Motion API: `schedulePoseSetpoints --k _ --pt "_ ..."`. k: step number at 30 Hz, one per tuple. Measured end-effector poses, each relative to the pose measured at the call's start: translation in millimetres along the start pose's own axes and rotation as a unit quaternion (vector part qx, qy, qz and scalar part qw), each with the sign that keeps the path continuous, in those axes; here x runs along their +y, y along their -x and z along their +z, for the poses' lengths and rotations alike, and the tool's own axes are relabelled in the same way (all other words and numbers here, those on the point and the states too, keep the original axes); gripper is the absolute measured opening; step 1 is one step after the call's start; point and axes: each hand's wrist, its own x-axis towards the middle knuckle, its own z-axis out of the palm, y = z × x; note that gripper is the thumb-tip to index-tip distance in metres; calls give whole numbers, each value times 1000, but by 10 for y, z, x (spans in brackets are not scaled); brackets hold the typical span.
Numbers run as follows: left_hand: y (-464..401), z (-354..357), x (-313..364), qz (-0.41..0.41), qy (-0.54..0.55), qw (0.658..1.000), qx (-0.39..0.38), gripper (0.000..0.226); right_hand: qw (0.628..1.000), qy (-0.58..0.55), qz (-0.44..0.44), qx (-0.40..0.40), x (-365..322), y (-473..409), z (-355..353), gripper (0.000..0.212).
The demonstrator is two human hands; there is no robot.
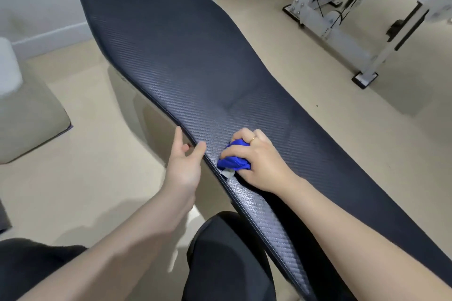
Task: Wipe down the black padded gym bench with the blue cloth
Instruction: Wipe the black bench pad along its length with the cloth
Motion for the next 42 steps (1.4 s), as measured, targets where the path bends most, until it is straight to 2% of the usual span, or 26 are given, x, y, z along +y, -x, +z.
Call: schedulePoseSetpoints --k 3,5,10,13,16,19,21,22,24,26,29,33,39,42 --pt "52 103 -85 25 -4 1000 -9 80 1000 11 -5 -7 76 17 2 24" --pt "24 132 -87 40 -15 999 11 83 999 25 0 26 92 -254 15 24" --pt "9 196 -56 59 -62 995 46 80 997 23 47 56 107 -685 -34 27" --pt "20 199 -17 60 -78 993 72 83 999 4 26 44 145 -286 -81 32" --pt "30 194 2 57 -70 993 77 86 1000 -2 9 -4 236 125 -156 39" --pt "30 142 -32 64 -120 989 59 81 1000 23 -4 -5 315 -151 -137 40" --pt "19 95 22 85 -256 962 48 78 998 40 21 53 330 -592 -100 39" --pt "1 77 84 96 -342 933 53 80 996 48 41 70 319 -817 -105 38" --pt "-2 59 230 112 -466 875 71 84 995 52 63 59 273 -1115 -123 40" --pt "12 79 416 143 -526 837 55 83 996 44 66 49 264 -1090 -144 41" --pt "-21 154 556 177 -584 792 -7 84 996 19 69 55 337 -567 -185 39" --pt "-65 272 647 231 -617 748 -83 83 993 -14 105 46 387 -111 -233 46" --pt "-145 427 717 264 -649 705 -110 97 976 39 177 123 514 -933 -220 37" --pt "-246 532 784 281 -650 695 -123 99 977 42 179 111 571 -1065 -295 36"
